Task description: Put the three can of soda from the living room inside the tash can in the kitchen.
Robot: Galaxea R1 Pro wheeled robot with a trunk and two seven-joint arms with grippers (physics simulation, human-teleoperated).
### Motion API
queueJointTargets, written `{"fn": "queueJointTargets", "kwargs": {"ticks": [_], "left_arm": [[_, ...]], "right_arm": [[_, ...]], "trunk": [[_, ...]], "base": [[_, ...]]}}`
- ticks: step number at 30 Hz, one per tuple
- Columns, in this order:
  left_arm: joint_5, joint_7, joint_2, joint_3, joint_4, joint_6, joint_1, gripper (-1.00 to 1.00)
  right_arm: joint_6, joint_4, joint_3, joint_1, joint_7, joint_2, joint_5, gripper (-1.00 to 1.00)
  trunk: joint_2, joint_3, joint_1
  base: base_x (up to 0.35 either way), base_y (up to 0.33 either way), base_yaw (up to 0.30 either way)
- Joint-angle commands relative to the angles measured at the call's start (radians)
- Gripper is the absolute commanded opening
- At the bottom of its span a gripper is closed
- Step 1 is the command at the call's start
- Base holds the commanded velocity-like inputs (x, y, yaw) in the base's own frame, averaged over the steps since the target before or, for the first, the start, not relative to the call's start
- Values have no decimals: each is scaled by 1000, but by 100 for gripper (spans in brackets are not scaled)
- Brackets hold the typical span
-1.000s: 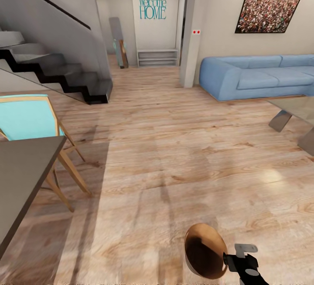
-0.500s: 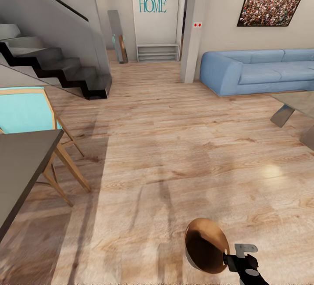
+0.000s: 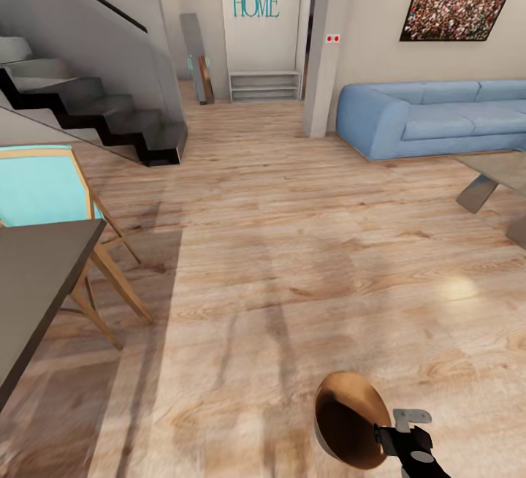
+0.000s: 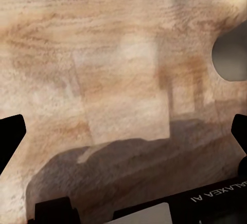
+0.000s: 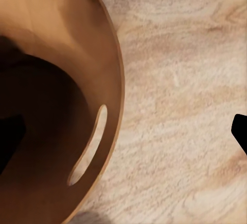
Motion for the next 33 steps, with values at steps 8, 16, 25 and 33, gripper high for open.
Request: {"fn": "queueJointTargets", "kwargs": {"ticks": [8,16,25,33], "left_arm": [[0,0,0,0,-1,0,0,100],[1,0,0,0,-2,0,0,100],[1,0,0,0,-3,0,0,100],[1,0,0,0,-3,0,0,100]], "right_arm": [[0,0,1,0,0,7,0,100],[-1,0,1,0,0,9,0,100],[0,0,1,0,0,9,0,100],[0,0,1,0,0,9,0,100]], "trunk": [[0,-1,0],[0,-6,0],[-42,-34,23],[-98,-71,54]], "base": [[12,7,0],[1,0,0],[0,0,0],[0,0,0]]}}
